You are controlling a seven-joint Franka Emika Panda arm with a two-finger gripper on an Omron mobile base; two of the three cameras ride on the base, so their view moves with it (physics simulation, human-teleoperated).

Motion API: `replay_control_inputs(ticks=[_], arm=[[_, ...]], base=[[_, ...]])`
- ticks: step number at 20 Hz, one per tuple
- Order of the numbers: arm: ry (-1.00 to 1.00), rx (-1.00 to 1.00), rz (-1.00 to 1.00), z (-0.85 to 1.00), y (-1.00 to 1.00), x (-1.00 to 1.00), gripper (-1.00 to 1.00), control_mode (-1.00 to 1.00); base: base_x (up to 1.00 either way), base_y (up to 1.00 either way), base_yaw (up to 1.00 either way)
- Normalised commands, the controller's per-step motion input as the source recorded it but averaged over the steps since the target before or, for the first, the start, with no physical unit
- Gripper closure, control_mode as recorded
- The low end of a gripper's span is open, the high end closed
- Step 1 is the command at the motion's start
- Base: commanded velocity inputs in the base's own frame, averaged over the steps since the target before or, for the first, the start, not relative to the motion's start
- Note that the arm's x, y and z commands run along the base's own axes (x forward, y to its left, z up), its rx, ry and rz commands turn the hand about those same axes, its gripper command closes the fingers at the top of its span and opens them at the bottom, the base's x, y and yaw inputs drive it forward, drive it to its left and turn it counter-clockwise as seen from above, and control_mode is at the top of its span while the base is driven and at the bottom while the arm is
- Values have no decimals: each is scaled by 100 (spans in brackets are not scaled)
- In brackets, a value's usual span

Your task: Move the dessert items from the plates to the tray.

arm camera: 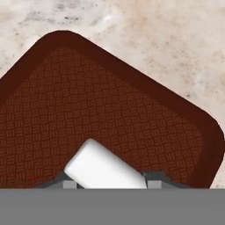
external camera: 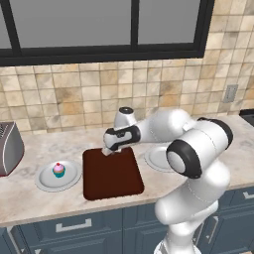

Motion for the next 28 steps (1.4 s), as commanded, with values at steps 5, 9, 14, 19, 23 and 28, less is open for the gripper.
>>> replay_control_inputs(ticks=[5,9,14,19,23,28], arm=[[0,0,1,-33,19,12,100,-100],[0,0,0,-31,11,4,100,-100],[0,0,0,-18,3,0,100,-100],[0,0,0,-4,0,0,100,-100],[0,0,0,0,0,0,-100,-100],[0,0,0,0,0,0,-100,-100]], base=[[0,0,0],[0,0,0],[0,0,0],[0,0,0],[0,0,0],[0,0,0]])
